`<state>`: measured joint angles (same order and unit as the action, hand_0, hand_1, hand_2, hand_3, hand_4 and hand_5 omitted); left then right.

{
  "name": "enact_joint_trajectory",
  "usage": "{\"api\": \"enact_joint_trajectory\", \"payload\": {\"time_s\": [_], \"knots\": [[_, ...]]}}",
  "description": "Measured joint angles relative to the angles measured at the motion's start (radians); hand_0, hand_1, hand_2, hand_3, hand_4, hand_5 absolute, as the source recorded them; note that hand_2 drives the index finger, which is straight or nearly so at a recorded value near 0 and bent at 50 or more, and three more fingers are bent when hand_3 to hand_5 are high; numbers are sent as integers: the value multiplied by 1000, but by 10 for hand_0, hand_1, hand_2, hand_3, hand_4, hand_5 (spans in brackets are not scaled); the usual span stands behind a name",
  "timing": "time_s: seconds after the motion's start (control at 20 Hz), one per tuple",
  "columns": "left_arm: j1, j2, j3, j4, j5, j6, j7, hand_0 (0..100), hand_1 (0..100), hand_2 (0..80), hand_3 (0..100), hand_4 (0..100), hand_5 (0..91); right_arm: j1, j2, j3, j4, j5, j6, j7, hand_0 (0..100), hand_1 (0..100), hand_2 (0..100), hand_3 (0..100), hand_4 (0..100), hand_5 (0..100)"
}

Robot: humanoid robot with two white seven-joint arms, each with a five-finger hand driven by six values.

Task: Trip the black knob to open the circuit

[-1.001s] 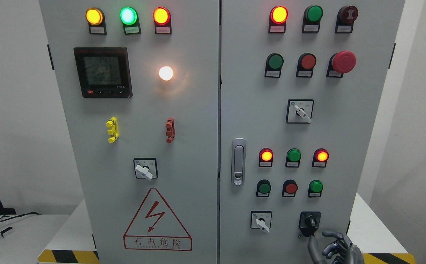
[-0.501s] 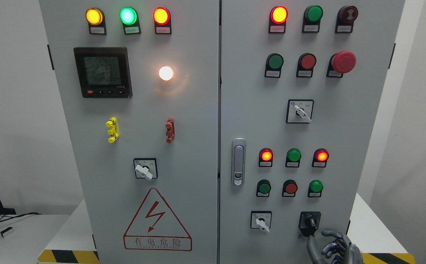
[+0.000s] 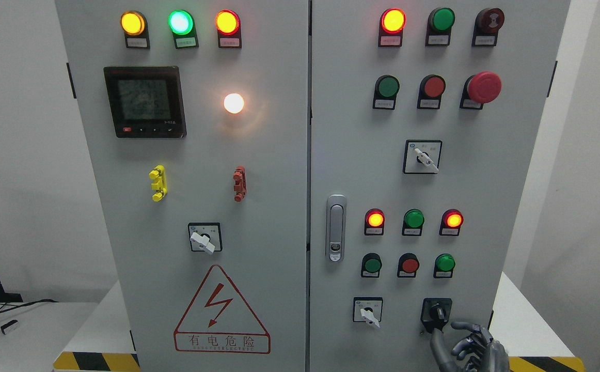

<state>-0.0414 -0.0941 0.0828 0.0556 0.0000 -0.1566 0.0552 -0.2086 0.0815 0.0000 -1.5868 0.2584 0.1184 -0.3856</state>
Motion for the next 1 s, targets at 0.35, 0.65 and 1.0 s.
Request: {"api": "enact_joint_trajectory", "payload": {"time_s": [0.35,0.65,1.0], "knots": [[0,0,0,0,0,0,0,120,389,0,0,0,0,-10,3,0,2,1,4,1,259,763,485,859,882,976],[0,0,0,0,0,0,0,120,389,0,0,0,0,-16,6,0,4,1,4,2,248,779,484,860,883,976],[0,0,0,0,0,0,0,120,389,0,0,0,0,-17,8,0,5,3,23,2,266,806,480,861,882,976]]}}
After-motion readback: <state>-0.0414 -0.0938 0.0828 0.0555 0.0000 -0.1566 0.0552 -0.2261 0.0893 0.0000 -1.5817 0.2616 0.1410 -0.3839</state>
